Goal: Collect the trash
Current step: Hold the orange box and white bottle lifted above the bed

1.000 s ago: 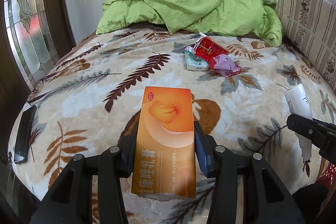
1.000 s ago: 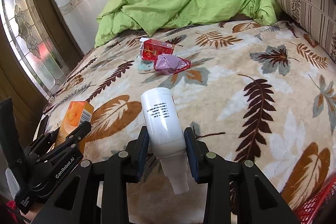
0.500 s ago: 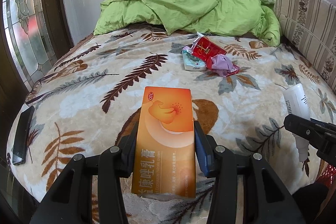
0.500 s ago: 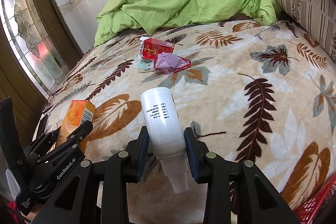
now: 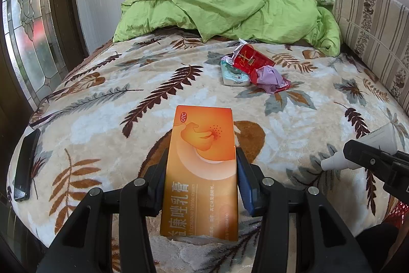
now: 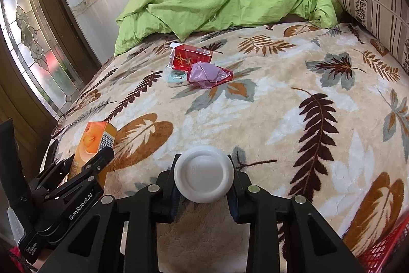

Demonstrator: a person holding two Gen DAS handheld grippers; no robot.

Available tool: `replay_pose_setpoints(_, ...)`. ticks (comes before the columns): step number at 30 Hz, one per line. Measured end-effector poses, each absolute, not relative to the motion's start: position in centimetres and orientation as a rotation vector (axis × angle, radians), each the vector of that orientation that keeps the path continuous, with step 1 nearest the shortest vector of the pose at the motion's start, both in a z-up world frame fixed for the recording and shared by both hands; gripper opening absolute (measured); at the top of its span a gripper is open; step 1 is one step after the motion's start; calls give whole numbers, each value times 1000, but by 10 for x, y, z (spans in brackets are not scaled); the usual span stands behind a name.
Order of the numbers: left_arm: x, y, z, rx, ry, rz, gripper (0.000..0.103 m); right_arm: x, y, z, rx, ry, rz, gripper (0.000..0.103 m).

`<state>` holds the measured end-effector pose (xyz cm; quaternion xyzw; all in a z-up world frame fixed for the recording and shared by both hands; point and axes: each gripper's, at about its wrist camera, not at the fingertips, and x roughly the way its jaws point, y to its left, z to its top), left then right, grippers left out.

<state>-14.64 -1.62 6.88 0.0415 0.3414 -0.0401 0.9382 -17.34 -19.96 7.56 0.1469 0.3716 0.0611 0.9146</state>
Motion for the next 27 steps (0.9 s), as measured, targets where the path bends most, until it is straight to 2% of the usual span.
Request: replay_pose_setpoints(27,-150,-22,76,76,699,-100,45,-186,-207,88,329,700,102,32)
